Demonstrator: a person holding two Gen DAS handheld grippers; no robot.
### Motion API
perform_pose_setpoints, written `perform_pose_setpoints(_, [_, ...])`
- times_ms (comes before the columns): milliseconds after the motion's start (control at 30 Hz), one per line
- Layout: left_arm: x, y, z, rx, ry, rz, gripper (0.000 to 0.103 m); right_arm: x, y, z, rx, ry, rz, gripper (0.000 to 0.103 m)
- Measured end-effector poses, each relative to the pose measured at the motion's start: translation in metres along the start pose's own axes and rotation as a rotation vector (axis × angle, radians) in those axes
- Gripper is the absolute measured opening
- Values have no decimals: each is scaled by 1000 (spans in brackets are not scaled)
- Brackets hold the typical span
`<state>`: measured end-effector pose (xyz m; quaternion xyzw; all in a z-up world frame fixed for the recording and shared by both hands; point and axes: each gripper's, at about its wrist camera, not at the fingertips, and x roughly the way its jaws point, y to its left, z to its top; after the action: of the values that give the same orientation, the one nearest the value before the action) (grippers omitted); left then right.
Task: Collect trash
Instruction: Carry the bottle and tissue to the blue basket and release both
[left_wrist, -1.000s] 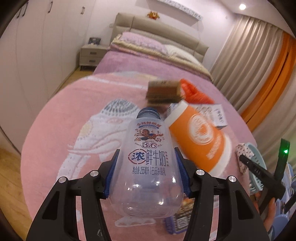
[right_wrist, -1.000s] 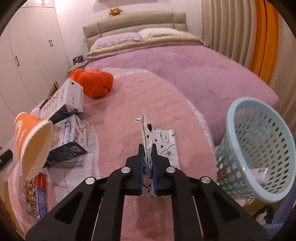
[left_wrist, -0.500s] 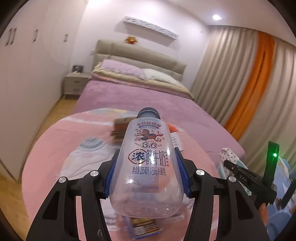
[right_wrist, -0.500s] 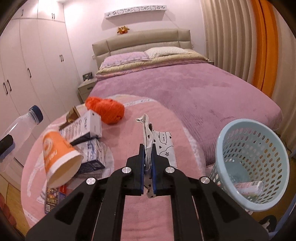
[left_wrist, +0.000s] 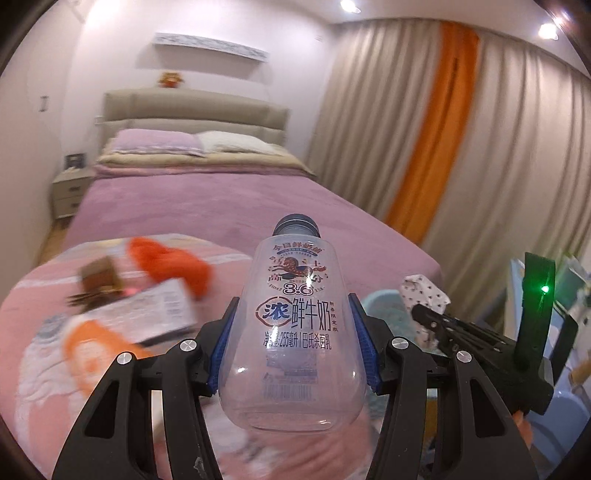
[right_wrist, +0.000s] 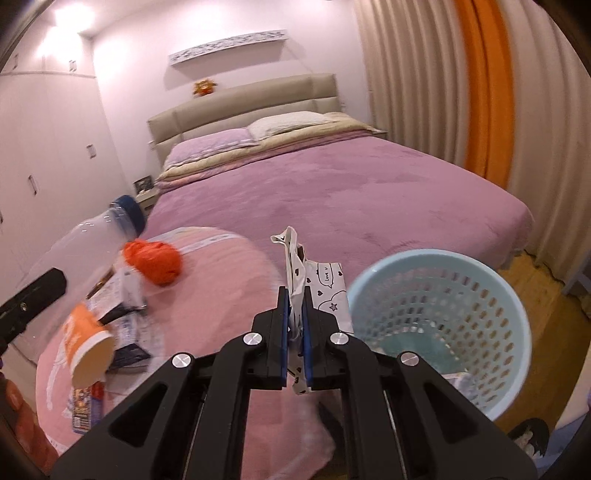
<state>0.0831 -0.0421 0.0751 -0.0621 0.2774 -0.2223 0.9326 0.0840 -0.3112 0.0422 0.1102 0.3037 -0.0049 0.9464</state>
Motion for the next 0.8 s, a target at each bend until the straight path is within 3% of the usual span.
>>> perform_pose_setpoints(267, [70, -67, -6, 73, 91, -131, 53, 8, -66, -2, 121, 24, -81, 5])
perform_pose_setpoints(433, [115, -100, -10, 143, 135, -166, 53, 18, -102, -7, 177, 60, -121, 5])
perform_pose_setpoints(800, [193, -123, -35, 121, 310, -188, 54, 46, -146, -23, 228, 154, -182, 9])
